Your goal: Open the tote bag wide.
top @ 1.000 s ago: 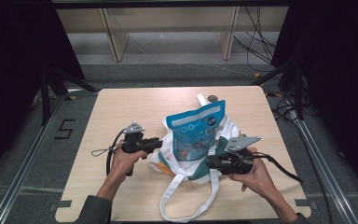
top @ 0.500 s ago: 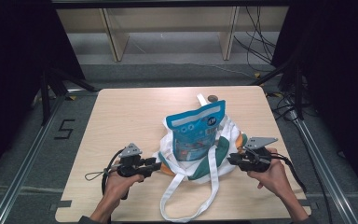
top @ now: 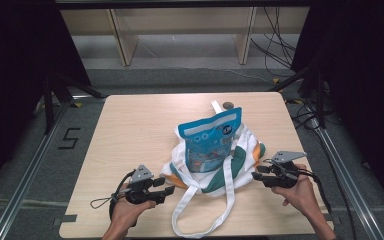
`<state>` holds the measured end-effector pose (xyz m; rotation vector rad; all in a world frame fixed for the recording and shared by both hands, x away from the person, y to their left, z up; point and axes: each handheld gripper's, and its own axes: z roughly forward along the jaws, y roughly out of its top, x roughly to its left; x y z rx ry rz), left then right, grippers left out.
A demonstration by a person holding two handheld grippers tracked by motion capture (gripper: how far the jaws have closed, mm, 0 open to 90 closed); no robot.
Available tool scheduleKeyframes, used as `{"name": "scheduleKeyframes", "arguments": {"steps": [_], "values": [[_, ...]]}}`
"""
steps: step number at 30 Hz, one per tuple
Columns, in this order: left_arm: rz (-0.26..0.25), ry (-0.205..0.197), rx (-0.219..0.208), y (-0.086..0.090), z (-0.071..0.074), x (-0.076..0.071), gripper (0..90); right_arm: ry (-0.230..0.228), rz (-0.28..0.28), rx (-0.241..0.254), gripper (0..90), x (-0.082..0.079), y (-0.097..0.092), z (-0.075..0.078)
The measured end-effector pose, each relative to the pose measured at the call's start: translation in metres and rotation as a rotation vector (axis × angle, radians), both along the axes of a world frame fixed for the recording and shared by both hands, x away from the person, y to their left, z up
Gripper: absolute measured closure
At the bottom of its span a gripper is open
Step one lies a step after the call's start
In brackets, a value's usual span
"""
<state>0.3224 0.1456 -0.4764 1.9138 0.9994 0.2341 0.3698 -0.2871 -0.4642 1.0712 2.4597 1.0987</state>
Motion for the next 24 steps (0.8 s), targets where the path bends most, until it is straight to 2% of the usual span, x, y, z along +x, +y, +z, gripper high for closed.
{"name": "scheduleKeyframes", "arguments": {"steps": [1,2,3,4,5,6,8,9,10,11,12,13,14,15,16,18,19,21,22,23,24], "values": [[0.003,-0.025,0.015,0.002,-0.001,0.0,46.3,0.016,-0.02,0.002,59.6,-0.002,-0.002,0.0],[0.009,-0.028,0.013,0.004,-0.002,-0.001,45.0,0.002,-0.027,0.012,57.4,-0.002,-0.003,-0.002],[0.011,-0.027,0.034,0.008,-0.002,-0.001,43.3,0.001,-0.039,0.017,55.2,-0.003,-0.005,-0.002],[0.027,-0.023,0.016,0.008,-0.002,-0.002,41.6,-0.014,-0.041,0.016,53.9,-0.004,-0.006,-0.003],[0.03,-0.015,0.026,0.011,-0.003,-0.003,39.9,-0.033,-0.023,-0.002,52.4,-0.003,-0.009,-0.003],[0.029,-0.021,0.028,0.013,-0.004,-0.003,38.8,-0.008,-0.051,0.021,50.8,-0.007,-0.008,-0.003],[0.03,-0.021,0.037,0.018,-0.005,-0.005,37.1,-0.017,-0.051,0.013,48.3,-0.009,-0.011,-0.005],[0.045,-0.025,0.022,0.018,-0.006,-0.006,35.9,-0.018,-0.064,0.018,47.5,-0.01,-0.011,-0.006],[0.044,-0.013,0.024,0.02,-0.006,-0.007,34.8,-0.019,-0.064,0.01,46.1,-0.011,-0.012,-0.007],[0.047,-0.02,0.014,0.021,-0.007,-0.008,33.9,-0.006,-0.075,-0.003,45.3,-0.013,-0.012,-0.007],[0.039,-0.021,0.037,0.025,-0.007,-0.008,33.0,-0.037,-0.059,-0.005,45.3,-0.012,-0.014,-0.008],[0.059,-0.017,0.024,0.024,-0.008,-0.009,32.2,-0.009,-0.08,0.007,45.3,-0.016,-0.013,-0.009],[0.064,-0.011,0.012,0.025,-0.009,-0.01,31.3,-0.005,-0.083,0.017,45.1,-0.017,-0.013,-0.009],[0.06,-0.008,0.014,0.026,-0.01,-0.01,30.6,-0.013,-0.08,0.016,44.4,-0.017,-0.014,-0.01],[0.062,-0.006,0.018,0.026,-0.011,-0.011,30.2,-0.001,-0.093,0.017,43.8,-0.019,-0.014,-0.01],[0.055,-0.014,0.028,0.027,-0.011,-0.012,29.3,-0.017,-0.082,0.012,43.0,-0.019,-0.016,-0.01],[0.065,-0.002,0.018,0.027,-0.012,-0.013,28.7,-0.016,-0.084,0.011,42.5,-0.02,-0.018,-0.01],[0.07,-0.009,0.013,0.027,-0.013,-0.014,27.7,-0.01,-0.088,0.037,42.0,-0.022,-0.018,-0.012],[0.069,0.001,0.016,0.027,-0.014,-0.014,27.3,-0.006,-0.106,0.034,41.3,-0.024,-0.018,-0.013],[0.064,-0.006,0.026,0.029,-0.014,-0.015,26.9,-0.017,-0.091,0.016,40.7,-0.023,-0.02,-0.013],[0.058,-0.005,0.023,0.029,-0.014,-0.015,26.6,-0.018,-0.092,0.027,40.0,-0.024,-0.02,-0.015]]}}
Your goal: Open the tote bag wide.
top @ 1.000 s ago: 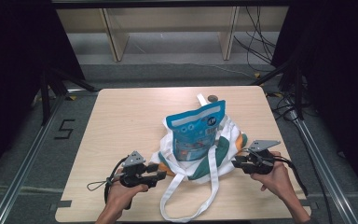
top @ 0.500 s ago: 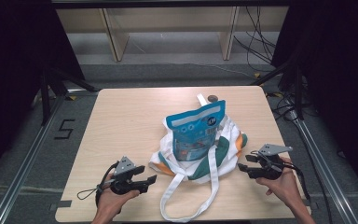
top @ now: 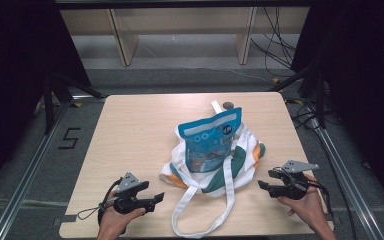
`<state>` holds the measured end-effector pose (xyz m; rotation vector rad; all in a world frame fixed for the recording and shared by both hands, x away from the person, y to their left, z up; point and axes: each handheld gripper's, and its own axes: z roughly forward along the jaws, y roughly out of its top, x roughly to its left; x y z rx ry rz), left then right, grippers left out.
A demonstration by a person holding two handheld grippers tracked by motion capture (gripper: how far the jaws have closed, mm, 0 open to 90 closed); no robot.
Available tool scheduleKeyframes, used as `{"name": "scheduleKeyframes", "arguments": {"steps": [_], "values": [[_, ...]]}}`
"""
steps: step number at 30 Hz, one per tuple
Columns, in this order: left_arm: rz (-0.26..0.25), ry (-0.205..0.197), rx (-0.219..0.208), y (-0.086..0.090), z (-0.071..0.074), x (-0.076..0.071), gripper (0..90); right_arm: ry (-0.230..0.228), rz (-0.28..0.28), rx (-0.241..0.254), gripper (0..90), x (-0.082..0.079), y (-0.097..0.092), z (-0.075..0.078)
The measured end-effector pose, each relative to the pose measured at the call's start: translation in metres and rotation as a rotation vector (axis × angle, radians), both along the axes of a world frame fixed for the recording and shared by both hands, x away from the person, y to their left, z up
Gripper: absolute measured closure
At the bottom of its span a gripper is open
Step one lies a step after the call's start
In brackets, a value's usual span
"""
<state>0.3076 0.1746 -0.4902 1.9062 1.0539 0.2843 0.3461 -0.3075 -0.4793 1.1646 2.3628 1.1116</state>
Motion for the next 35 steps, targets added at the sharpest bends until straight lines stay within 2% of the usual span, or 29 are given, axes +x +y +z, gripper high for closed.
{"name": "scheduleKeyframes", "arguments": {"steps": [2,4,5,6,9,10,11,12,13,14,15,16,17,18,19,20,21,22,23,24,25,26,27,33,35], "values": [[0.013,-0.005,-0.012,0.0,-0.001,-0.001,25.3,0.003,-0.012,-0.011,39.5,-0.004,0.001,0.0],[0.023,0.006,-0.013,0.001,-0.001,-0.002,24.5,0.01,-0.012,0.002,39.5,-0.007,0.002,0.0],[0.025,0.001,-0.027,0.001,-0.002,-0.002,24.0,0.001,-0.011,-0.004,39.4,-0.008,0.001,-0.001],[0.032,0.009,-0.024,0.001,-0.002,-0.002,23.3,-0.006,0.011,-0.012,39.2,-0.008,0.0,-0.001],[0.021,0.009,-0.005,0.003,-0.002,-0.003,21.4,0.022,-0.012,-0.002,37.7,-0.013,0.001,-0.002],[0.03,0.0,-0.024,0.001,-0.003,-0.004,20.5,0.017,-0.001,0.004,37.7,-0.013,0.0,-0.003],[0.024,0.003,-0.014,0.002,-0.003,-0.004,19.6,0.031,-0.014,0.011,37.6,-0.015,-0.001,-0.003],[0.026,-0.002,-0.01,0.002,-0.003,-0.005,18.9,0.015,-0.001,0.004,37.2,-0.014,-0.003,-0.003],[0.022,-0.011,0.002,0.003,-0.003,-0.006,18.2,0.027,-0.023,0.015,36.8,-0.017,-0.003,-0.003],[0.029,-0.006,-0.001,0.003,-0.004,-0.007,17.3,0.028,-0.008,0.007,36.8,-0.017,-0.005,-0.003],[0.035,-0.002,-0.003,0.003,-0.004,-0.008,15.9,0.031,-0.025,0.02,36.6,-0.019,-0.005,-0.004],[0.041,-0.007,-0.015,0.003,-0.005,-0.008,14.7,0.032,-0.024,0.011,36.3,-0.019,-0.007,-0.004],[0.043,-0.003,-0.008,0.003,-0.005,-0.01,14.8,0.037,-0.019,0.009,36.3,-0.02,-0.007,-0.005],[0.027,-0.015,-0.008,0.004,-0.005,-0.01,14.8,0.046,-0.023,0.005,36.3,-0.022,-0.008,-0.004],[0.037,-0.007,0.0,0.005,-0.005,-0.012,14.8,0.046,-0.023,0.022,36.2,-0.023,-0.008,-0.006],[0.028,-0.016,-0.009,0.005,-0.006,-0.012,14.8,0.03,-0.017,0.01,36.2,-0.024,-0.009,-0.006],[0.021,-0.023,0.009,0.006,-0.005,-0.012,14.8,0.046,-0.018,0.034,36.2,-0.026,-0.008,-0.007],[0.034,-0.011,-0.013,0.006,-0.006,-0.013,14.8,0.05,-0.023,0.028,36.2,-0.028,-0.009,-0.007],[0.036,-0.009,-0.003,0.007,-0.006,-0.013,14.8,0.044,-0.013,0.008,36.2,-0.028,-0.01,-0.006],[0.039,-0.012,-0.008,0.007,-0.006,-0.012,14.8,0.042,-0.007,0.024,36.2,-0.028,-0.01,-0.008],[0.031,-0.017,0.007,0.008,-0.006,-0.012,14.8,0.039,-0.011,0.017,36.2,-0.029,-0.011,-0.008],[0.033,-0.019,0.013,0.009,-0.006,-0.011,14.8,0.06,-0.02,0.01,36.0,-0.03,-0.011,-0.008],[0.032,-0.02,0.013,0.009,-0.006,-0.011,14.8,0.024,-0.003,-0.011,35.9,-0.027,-0.013,-0.009],[0.037,-0.005,-0.001,0.006,-0.008,-0.012,14.8,0.026,-0.002,-0.014,36.0,-0.027,-0.014,-0.009],[0.036,-0.007,0.009,0.007,-0.008,-0.011,14.8,0.028,-0.003,-0.011,35.9,-0.027,-0.014,-0.009]]}}
